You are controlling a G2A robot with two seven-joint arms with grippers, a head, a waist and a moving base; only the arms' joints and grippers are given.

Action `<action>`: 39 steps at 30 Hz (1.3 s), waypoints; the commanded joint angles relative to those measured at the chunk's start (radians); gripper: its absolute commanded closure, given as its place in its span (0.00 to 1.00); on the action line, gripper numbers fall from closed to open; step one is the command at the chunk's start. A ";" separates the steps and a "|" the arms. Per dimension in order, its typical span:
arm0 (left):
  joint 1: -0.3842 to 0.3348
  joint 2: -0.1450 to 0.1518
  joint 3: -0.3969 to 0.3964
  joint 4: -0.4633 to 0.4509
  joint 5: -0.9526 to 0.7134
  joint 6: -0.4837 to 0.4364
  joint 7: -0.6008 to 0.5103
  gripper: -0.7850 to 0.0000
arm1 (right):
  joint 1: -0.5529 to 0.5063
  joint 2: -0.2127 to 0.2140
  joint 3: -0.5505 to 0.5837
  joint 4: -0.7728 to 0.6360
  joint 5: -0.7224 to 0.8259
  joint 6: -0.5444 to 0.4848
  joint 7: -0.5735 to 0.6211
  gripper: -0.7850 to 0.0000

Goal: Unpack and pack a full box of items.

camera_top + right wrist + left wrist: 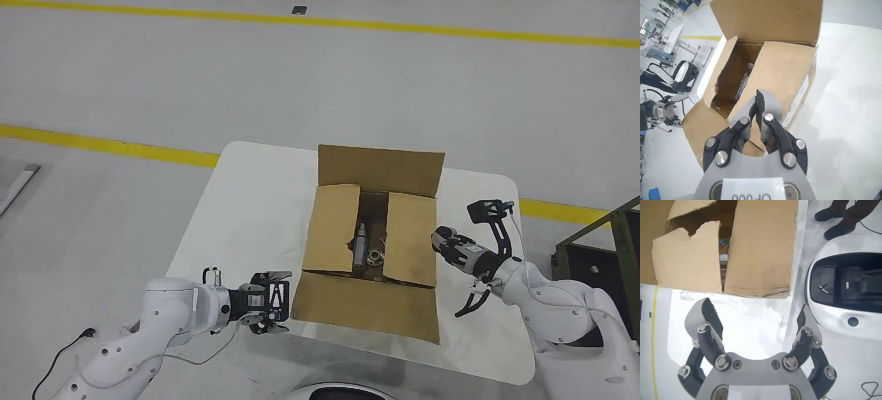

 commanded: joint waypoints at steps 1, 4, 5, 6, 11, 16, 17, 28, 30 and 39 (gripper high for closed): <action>-0.015 -0.007 0.025 0.013 0.029 0.026 0.020 0.22 | -0.004 0.001 0.004 -0.002 0.001 0.000 -0.002 1.00; -0.035 -0.016 0.053 0.026 0.060 0.042 0.055 0.69 | -0.011 0.003 0.010 -0.005 0.001 0.000 -0.003 1.00; -0.041 -0.018 0.060 0.030 0.069 0.043 0.065 0.83 | -0.013 0.003 0.012 -0.004 0.002 0.000 -0.003 1.00; -0.046 -0.020 0.066 0.034 0.076 0.044 0.074 0.87 | -0.015 0.004 0.014 -0.004 0.003 0.000 -0.003 1.00; -0.068 -0.027 0.087 0.054 0.096 0.033 0.138 1.00 | -0.019 0.005 0.013 -0.004 0.007 0.003 -0.008 1.00; -0.082 -0.032 0.093 0.062 0.102 0.028 0.201 1.00 | -0.012 0.006 0.000 0.000 0.006 0.007 -0.010 1.00; -0.083 -0.032 0.092 0.060 0.100 0.026 0.215 1.00 | -0.010 0.006 -0.002 0.001 0.005 0.008 -0.011 1.00; -0.083 -0.027 0.063 0.035 0.062 -0.050 0.308 1.00 | -0.003 0.012 0.030 -0.041 0.040 0.011 0.000 1.00; -0.082 -0.029 0.062 0.046 0.046 -0.046 0.300 0.00 | -0.005 0.013 0.040 -0.042 0.052 0.010 -0.002 1.00; -0.120 -0.053 0.069 0.093 -0.064 0.034 0.156 0.00 | -0.018 0.021 0.103 -0.052 0.076 0.015 -0.004 1.00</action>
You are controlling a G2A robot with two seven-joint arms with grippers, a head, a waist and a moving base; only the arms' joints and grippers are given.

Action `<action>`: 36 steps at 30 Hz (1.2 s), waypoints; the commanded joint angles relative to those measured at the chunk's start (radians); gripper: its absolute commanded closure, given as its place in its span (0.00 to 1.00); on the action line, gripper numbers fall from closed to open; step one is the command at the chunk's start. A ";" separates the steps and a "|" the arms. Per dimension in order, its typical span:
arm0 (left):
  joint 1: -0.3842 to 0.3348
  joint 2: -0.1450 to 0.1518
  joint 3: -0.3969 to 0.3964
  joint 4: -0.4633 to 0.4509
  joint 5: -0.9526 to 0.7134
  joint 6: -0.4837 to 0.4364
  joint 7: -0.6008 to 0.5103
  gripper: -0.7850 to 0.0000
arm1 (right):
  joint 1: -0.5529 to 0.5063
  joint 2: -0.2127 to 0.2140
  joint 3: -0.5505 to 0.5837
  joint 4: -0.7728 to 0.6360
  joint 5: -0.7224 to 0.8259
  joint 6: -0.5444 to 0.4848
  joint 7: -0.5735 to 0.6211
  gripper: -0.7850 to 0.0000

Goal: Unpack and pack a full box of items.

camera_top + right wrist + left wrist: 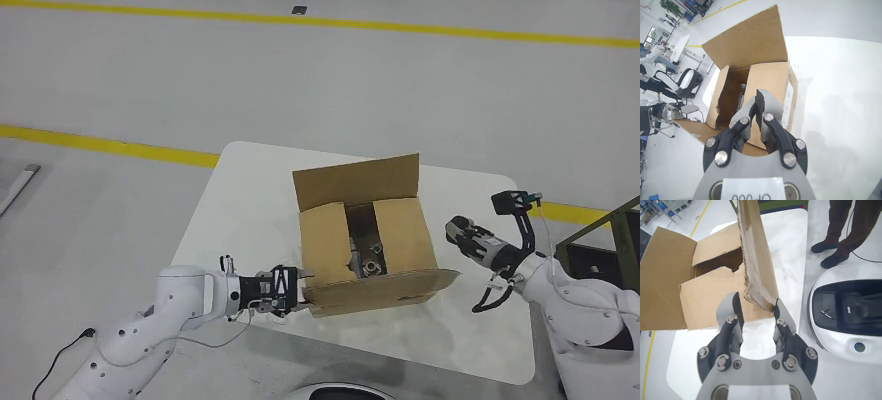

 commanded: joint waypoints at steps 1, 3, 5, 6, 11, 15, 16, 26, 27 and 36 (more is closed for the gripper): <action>-0.017 -0.008 0.008 0.010 -0.024 0.025 -0.042 0.00 | -0.003 0.002 0.017 0.000 0.000 0.003 -0.004 1.00; -0.036 -0.016 0.018 0.025 -0.042 0.044 -0.083 0.00 | -0.006 0.003 0.031 0.004 0.002 0.009 -0.006 1.00; -0.058 -0.026 0.033 0.046 -0.060 0.058 -0.128 0.00 | -0.007 0.005 0.042 0.007 0.005 0.014 -0.008 1.00; -0.069 -0.031 0.041 0.054 -0.070 0.065 -0.145 0.00 | -0.006 0.005 0.046 0.009 0.011 0.016 -0.008 1.00; -0.126 -0.055 0.080 0.104 -0.091 0.100 -0.230 0.00 | 0.000 0.007 0.033 -0.002 0.022 0.013 0.003 1.00; -0.163 -0.074 0.107 0.143 -0.114 0.125 -0.271 0.00 | 0.008 0.007 -0.022 -0.003 0.012 0.006 0.019 1.00; -0.171 -0.078 0.111 0.151 -0.118 0.130 -0.274 0.00 | 0.011 0.007 -0.042 0.003 0.007 0.002 0.026 1.00; -0.159 -0.073 0.027 0.111 -0.185 0.151 -0.251 0.00 | 0.082 -0.002 -0.248 0.150 -0.095 -0.024 0.023 1.00; -0.150 -0.070 0.007 0.095 -0.193 0.155 -0.249 0.00 | 0.088 -0.003 -0.259 0.161 -0.103 -0.029 0.018 1.00; 0.025 -0.041 -0.202 -0.129 -0.133 0.486 -0.289 0.00 | 0.111 -0.007 -0.314 0.212 -0.127 -0.040 -0.013 1.00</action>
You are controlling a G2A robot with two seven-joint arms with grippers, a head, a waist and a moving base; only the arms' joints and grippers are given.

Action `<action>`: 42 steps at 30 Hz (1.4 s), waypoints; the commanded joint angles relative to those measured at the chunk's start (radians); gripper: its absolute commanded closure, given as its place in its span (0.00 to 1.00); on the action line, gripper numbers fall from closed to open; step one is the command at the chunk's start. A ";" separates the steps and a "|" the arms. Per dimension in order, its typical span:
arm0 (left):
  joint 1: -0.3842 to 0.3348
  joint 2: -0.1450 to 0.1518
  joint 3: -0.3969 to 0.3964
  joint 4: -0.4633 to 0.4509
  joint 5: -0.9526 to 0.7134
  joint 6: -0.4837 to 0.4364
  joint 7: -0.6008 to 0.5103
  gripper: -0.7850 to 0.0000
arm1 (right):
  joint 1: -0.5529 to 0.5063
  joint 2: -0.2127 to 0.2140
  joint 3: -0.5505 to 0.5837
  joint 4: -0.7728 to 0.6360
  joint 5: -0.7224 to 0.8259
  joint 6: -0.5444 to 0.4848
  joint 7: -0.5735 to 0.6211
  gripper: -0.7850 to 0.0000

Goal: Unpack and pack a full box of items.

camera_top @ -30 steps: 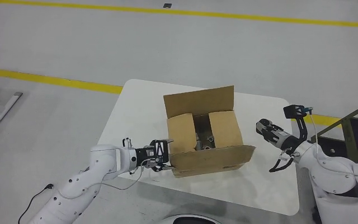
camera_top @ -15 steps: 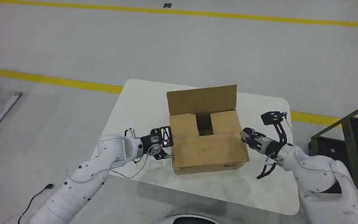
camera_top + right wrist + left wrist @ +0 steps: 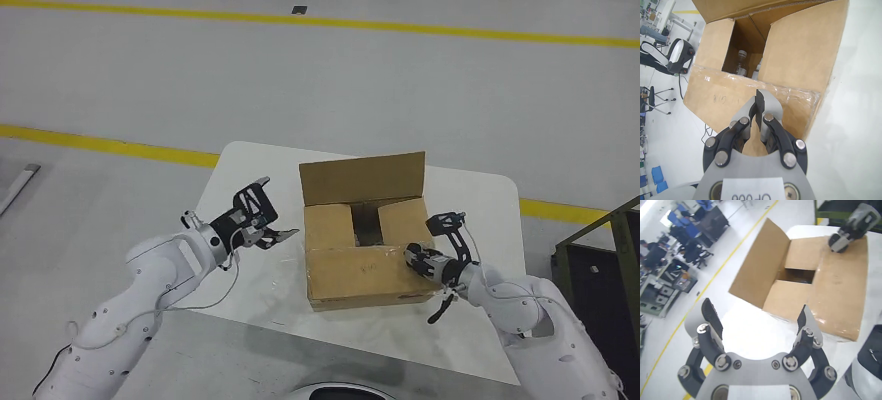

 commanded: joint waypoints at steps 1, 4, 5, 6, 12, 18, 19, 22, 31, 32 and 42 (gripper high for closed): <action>0.057 0.002 -0.030 -0.043 0.006 0.093 -0.027 0.00 | 0.002 0.000 -0.006 -0.002 -0.005 0.002 -0.004 1.00; 0.077 0.002 -0.038 -0.060 -0.002 0.098 -0.040 0.00 | 0.004 -0.001 -0.004 -0.014 -0.006 0.009 -0.016 1.00; 0.077 0.002 -0.038 -0.060 -0.002 0.098 -0.040 0.00 | 0.005 0.000 0.001 -0.021 -0.003 0.012 -0.022 1.00; 0.077 0.002 -0.038 -0.060 -0.002 0.098 -0.040 0.00 | 0.005 0.000 0.007 -0.027 0.001 0.014 -0.023 1.00; 0.077 0.002 -0.038 -0.060 -0.002 0.098 -0.040 0.00 | 0.006 0.008 0.070 -0.087 -0.009 0.049 -0.007 1.00; 0.104 -0.013 -0.043 -0.059 -0.109 0.227 -0.012 0.00 | 0.033 0.009 0.087 -0.057 -0.001 0.053 -0.028 1.00; 0.107 -0.018 -0.042 -0.060 -0.127 0.270 -0.008 0.00 | 0.046 0.007 0.085 -0.037 0.002 0.049 -0.044 1.00; 0.116 -0.032 -0.036 -0.052 -0.170 0.402 -0.015 0.00 | 0.101 0.004 0.077 0.034 0.009 0.039 -0.085 1.00; 0.116 -0.052 -0.008 -0.038 -0.156 0.477 -0.030 0.00 | 0.242 0.002 0.086 0.212 0.002 0.052 -0.130 1.00; 0.116 -0.052 -0.008 -0.038 -0.156 0.477 -0.030 0.00 | 0.252 0.002 0.090 0.235 0.014 0.058 -0.134 1.00; 0.116 -0.052 -0.008 -0.038 -0.156 0.477 -0.030 0.00 | 0.391 -0.008 0.059 0.473 0.127 -0.012 -0.127 0.80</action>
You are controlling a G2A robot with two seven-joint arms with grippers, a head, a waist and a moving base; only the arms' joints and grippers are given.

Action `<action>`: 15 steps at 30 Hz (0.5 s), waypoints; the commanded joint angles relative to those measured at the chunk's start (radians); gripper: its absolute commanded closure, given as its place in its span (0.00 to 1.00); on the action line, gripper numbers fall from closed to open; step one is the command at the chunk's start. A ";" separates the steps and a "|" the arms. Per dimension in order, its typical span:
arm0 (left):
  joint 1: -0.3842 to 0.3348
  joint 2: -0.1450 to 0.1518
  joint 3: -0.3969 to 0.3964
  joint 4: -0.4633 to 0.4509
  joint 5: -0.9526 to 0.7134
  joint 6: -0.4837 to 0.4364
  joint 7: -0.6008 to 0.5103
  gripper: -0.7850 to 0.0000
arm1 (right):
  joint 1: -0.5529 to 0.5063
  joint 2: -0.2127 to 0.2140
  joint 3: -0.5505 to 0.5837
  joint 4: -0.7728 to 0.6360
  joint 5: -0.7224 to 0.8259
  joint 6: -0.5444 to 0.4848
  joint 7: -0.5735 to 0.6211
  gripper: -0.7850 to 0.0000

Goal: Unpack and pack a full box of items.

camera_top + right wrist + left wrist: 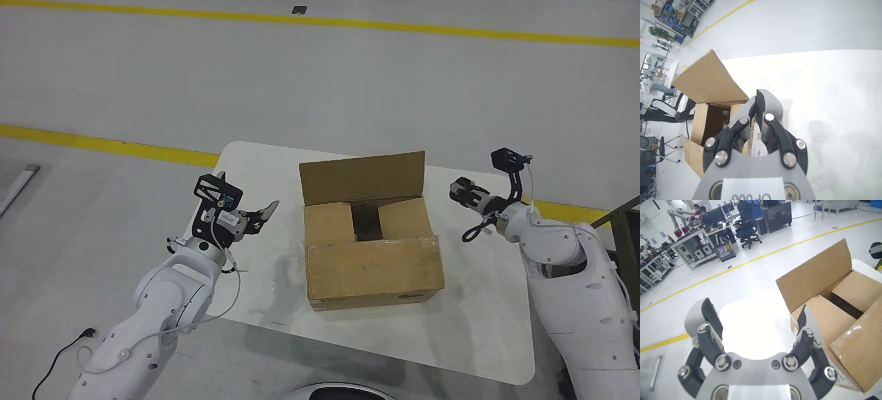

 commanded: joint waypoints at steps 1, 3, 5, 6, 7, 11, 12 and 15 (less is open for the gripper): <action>0.000 0.000 0.000 0.000 0.000 0.000 0.000 0.00 | 0.040 -0.003 -0.018 0.046 -0.012 0.004 -0.004 0.87; 0.000 0.000 0.000 0.000 0.000 0.000 0.000 0.00 | 0.079 -0.006 -0.036 0.085 -0.012 0.010 -0.007 1.00; 0.000 0.000 0.000 0.000 0.000 0.000 0.000 0.00 | 0.119 -0.013 -0.066 0.124 -0.016 0.021 -0.014 1.00; 0.000 0.000 0.000 0.000 0.000 0.000 0.000 0.00 | 0.138 -0.018 -0.084 0.146 -0.017 0.027 -0.020 1.00; 0.000 0.000 0.000 0.000 0.000 0.000 0.000 0.00 | 0.159 -0.023 -0.107 0.166 -0.021 0.030 -0.026 1.00; 0.000 0.000 0.000 0.000 0.000 0.000 0.000 0.00 | 0.238 -0.048 -0.196 0.258 -0.019 0.029 -0.050 1.00; 0.000 0.000 0.000 0.000 0.000 0.000 0.000 0.00 | 0.256 -0.055 -0.215 0.284 -0.014 0.030 -0.058 1.00; 0.000 0.000 0.000 0.000 0.000 0.000 0.000 0.00 | 0.308 -0.073 -0.263 0.354 -0.009 0.027 -0.083 1.00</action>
